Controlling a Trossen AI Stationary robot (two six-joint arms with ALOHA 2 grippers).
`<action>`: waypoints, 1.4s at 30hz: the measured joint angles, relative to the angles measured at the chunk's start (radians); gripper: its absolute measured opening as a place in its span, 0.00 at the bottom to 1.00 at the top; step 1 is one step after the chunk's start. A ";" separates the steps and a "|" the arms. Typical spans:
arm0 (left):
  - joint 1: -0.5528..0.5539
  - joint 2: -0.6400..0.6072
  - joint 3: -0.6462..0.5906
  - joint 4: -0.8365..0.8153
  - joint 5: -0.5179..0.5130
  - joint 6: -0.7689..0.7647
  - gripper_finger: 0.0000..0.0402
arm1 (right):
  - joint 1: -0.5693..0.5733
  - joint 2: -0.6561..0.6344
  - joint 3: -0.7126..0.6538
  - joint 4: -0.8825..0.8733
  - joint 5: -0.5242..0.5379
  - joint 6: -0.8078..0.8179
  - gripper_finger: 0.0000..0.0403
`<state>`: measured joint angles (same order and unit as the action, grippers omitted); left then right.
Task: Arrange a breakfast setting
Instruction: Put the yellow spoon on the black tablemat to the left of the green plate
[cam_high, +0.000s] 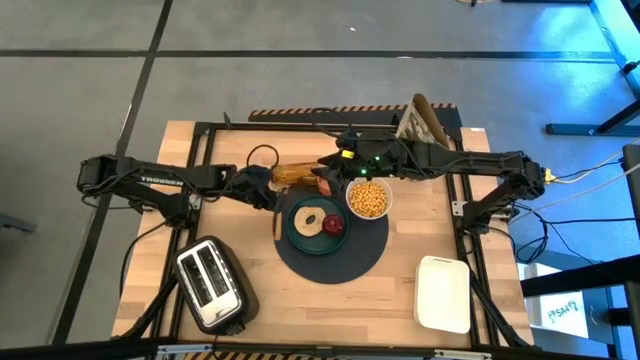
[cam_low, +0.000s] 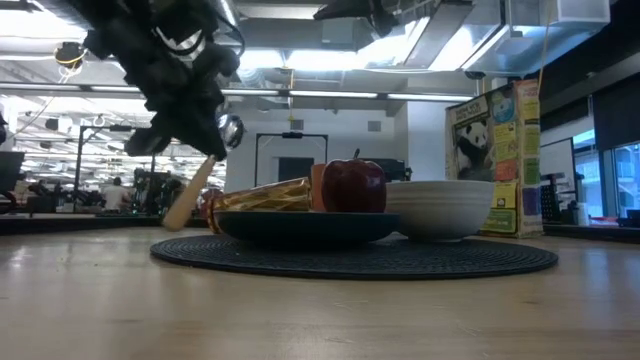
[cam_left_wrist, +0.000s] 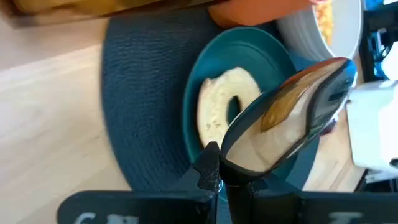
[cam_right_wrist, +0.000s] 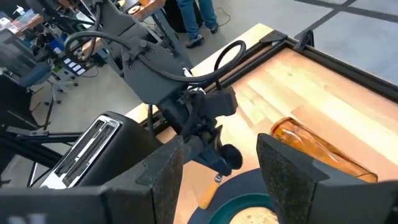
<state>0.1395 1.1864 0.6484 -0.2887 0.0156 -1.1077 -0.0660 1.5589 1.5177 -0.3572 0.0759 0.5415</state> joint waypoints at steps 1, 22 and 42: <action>-0.002 -0.001 -0.015 0.012 -0.007 -0.013 0.01 | -0.001 0.000 0.000 -0.001 0.000 0.000 0.48; 0.027 0.006 -0.062 0.053 -0.094 -0.130 0.02 | -0.009 0.001 0.000 -0.015 -0.034 -0.031 0.48; -0.078 0.156 -0.064 0.108 -0.146 -0.317 0.03 | -0.008 0.002 0.000 -0.067 -0.035 -0.078 0.48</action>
<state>0.0615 1.3428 0.5846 -0.1810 -0.1299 -1.4252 -0.0742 1.5604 1.5173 -0.4240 0.0410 0.4630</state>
